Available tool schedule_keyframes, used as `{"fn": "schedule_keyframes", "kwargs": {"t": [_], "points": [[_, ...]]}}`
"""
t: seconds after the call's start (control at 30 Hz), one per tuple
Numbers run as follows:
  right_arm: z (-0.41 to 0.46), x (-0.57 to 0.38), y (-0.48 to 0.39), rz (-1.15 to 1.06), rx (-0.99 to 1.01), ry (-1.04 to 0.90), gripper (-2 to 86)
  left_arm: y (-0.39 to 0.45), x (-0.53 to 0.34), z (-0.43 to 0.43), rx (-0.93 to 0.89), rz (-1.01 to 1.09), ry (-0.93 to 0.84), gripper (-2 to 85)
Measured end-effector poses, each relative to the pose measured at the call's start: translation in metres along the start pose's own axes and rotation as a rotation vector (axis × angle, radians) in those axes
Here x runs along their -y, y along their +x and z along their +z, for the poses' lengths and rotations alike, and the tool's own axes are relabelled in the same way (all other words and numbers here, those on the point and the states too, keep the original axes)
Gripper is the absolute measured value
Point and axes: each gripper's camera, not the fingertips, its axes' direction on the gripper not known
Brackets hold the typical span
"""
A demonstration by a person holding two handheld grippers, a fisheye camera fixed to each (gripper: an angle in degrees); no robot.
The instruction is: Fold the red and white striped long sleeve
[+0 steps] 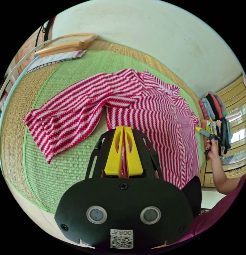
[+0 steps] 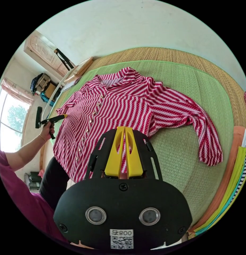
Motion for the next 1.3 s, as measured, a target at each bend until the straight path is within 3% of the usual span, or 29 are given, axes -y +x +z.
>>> {"fn": "schedule_keyframes", "kwargs": {"t": [0.1,0.27,0.37,0.47,0.63,0.8,0.93,1.13,1.3], "points": [[-0.006,-0.043,-0.011,0.006,0.037,-0.018,0.1,0.006,-0.005,-0.001,-0.021,-0.055,0.003,0.1],[0.011,-0.139,0.000,0.101,0.017,-0.101,0.1,0.039,-0.016,0.010,0.004,0.025,-0.057,0.4],[0.003,-0.173,0.021,0.197,0.134,-0.025,0.1,0.068,-0.017,0.014,-0.081,0.065,-0.048,0.8],[-0.018,-0.191,0.039,0.263,0.108,0.101,0.2,0.118,-0.008,0.024,-0.199,0.156,-0.036,1.9],[-0.049,-0.214,0.088,0.395,0.010,0.297,0.7,0.269,0.028,0.073,-0.391,0.451,-0.093,6.1],[-0.061,-0.231,0.125,0.471,-0.055,0.413,3.0,0.437,0.052,0.138,-0.449,0.776,-0.144,7.3],[-0.064,-0.253,0.148,0.507,-0.019,0.502,6.4,0.555,0.054,0.192,-0.384,1.009,-0.157,7.7],[-0.061,-0.279,0.173,0.540,0.063,0.541,7.7,0.631,0.037,0.263,-0.114,1.233,-0.207,5.0],[-0.055,-0.280,0.189,0.522,0.170,0.530,7.9,0.623,0.057,0.263,-0.226,1.166,-0.196,2.5]]}}
